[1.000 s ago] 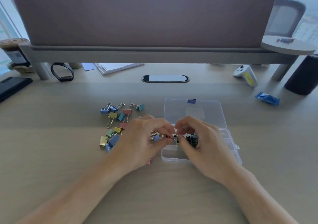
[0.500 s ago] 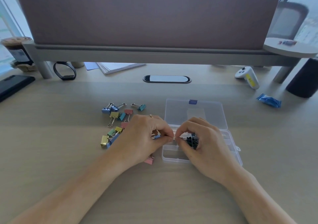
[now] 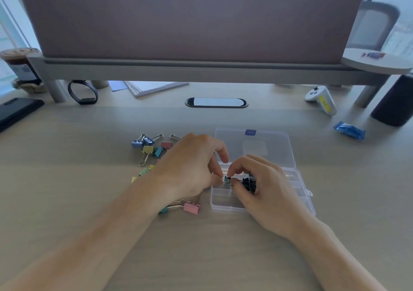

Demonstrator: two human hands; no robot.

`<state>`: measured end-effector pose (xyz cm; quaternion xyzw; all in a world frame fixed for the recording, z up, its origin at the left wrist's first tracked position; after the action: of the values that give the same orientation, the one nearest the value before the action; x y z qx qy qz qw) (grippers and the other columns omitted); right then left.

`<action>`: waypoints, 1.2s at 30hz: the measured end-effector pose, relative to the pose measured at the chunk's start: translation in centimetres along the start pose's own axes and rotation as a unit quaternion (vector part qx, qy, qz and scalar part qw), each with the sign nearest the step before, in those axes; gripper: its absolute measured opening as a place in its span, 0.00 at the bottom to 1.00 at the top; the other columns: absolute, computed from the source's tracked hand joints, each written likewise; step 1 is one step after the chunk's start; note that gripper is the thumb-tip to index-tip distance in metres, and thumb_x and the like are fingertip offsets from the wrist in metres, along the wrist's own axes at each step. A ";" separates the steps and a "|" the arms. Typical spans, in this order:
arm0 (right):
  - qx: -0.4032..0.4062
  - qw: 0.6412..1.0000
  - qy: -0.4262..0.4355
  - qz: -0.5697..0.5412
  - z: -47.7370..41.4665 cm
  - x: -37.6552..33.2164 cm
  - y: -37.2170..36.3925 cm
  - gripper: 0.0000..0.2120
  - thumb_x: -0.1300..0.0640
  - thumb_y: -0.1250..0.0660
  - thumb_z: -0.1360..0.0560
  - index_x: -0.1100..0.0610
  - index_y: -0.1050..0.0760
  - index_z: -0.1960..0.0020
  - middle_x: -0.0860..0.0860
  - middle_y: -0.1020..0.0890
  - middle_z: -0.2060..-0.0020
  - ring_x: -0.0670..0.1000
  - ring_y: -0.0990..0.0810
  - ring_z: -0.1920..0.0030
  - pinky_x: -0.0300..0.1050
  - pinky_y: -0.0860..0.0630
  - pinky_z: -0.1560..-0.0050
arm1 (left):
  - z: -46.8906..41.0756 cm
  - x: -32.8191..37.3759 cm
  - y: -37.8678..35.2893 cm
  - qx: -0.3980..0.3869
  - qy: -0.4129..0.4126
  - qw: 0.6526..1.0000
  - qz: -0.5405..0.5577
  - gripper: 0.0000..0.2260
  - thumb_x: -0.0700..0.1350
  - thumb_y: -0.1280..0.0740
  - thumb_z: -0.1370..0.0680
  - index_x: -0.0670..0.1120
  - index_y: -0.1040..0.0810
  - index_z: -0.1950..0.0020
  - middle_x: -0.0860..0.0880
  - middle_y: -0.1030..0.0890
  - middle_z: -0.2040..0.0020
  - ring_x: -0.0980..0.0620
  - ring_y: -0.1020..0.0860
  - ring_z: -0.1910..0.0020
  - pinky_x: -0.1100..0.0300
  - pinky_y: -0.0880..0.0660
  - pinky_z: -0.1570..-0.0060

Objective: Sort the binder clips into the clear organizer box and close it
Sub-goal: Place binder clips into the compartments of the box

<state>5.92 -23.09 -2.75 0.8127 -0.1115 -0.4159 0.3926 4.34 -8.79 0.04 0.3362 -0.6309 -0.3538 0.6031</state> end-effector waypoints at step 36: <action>-0.018 0.999 0.019 0.030 0.1 -0.8 -0.2 0.07 0.56 0.33 0.24 0.44 0.22 0.54 0.36 0.22 0.55 0.38 0.24 0.50 0.27 0.33 0.54 | -2.1 0.2 0.1 -0.133 -0.035 0.990 -0.007 0.10 0.43 0.20 0.30 0.52 0.16 0.51 0.58 0.14 0.59 0.65 0.17 0.60 0.60 0.19 0.49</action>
<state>5.37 -22.63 -2.44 0.8096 -0.1212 -0.3904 0.4212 6.47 -9.01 0.29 0.2444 -0.5969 -0.4503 0.6174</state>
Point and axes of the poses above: each hand's wrist, its own z-axis away from the middle knuckle, its own y-axis out of the back of the hand, x = y × z, the point moved 8 cm from there along -z, towards the middle knuckle
